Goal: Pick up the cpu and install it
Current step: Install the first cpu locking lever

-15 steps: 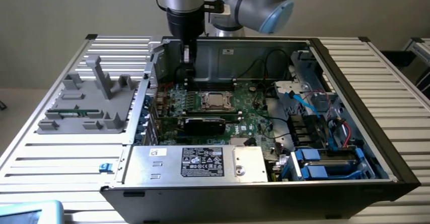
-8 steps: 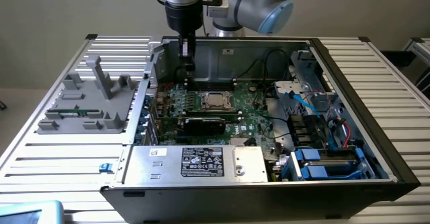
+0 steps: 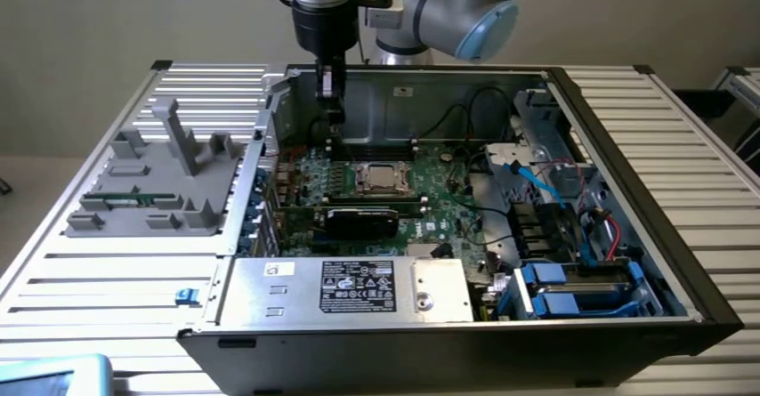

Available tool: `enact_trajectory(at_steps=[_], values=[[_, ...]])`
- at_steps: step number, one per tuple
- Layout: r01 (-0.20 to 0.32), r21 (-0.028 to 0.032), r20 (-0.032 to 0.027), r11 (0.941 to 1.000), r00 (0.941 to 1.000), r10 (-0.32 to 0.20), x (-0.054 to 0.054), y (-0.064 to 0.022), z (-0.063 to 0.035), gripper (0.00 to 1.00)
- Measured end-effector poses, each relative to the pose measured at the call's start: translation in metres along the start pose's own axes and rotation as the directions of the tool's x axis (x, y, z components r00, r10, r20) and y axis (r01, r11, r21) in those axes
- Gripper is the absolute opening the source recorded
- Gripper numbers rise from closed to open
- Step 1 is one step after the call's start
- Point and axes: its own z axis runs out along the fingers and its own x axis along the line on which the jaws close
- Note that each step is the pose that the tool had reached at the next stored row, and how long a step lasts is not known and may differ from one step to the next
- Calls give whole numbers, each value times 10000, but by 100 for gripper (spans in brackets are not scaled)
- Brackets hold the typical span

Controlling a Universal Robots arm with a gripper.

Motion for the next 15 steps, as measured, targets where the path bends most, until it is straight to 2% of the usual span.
enact_trajectory(at_steps=[11, 15], values=[[-17, 0, 0, 10000, 10000, 17, 0, 0, 0, 11], [-467, -27, 15, 9989, 9989, 467, 0, 0, 0, 11]])
